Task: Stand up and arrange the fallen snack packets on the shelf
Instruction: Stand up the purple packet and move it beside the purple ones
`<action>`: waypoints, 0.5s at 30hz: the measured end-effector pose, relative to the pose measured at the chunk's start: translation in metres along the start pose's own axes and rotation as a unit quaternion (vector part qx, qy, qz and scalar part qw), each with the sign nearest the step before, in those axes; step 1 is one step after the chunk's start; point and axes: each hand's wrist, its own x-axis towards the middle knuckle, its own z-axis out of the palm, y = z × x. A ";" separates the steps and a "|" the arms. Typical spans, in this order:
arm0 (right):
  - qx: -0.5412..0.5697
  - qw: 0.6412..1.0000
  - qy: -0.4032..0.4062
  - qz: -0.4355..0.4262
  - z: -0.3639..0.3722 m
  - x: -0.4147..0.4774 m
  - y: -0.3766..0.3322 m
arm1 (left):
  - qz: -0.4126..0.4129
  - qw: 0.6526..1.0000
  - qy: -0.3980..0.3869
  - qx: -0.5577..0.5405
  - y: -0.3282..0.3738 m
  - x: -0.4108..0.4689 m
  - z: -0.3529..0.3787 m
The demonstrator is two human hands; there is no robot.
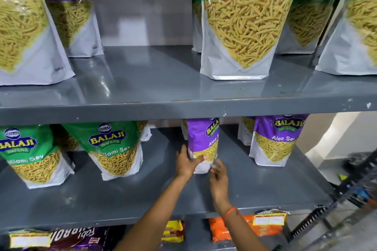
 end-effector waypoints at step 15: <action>-0.208 0.974 -0.058 -0.067 -0.005 0.019 -0.033 | 0.033 0.980 -0.193 -0.037 0.005 0.020 -0.049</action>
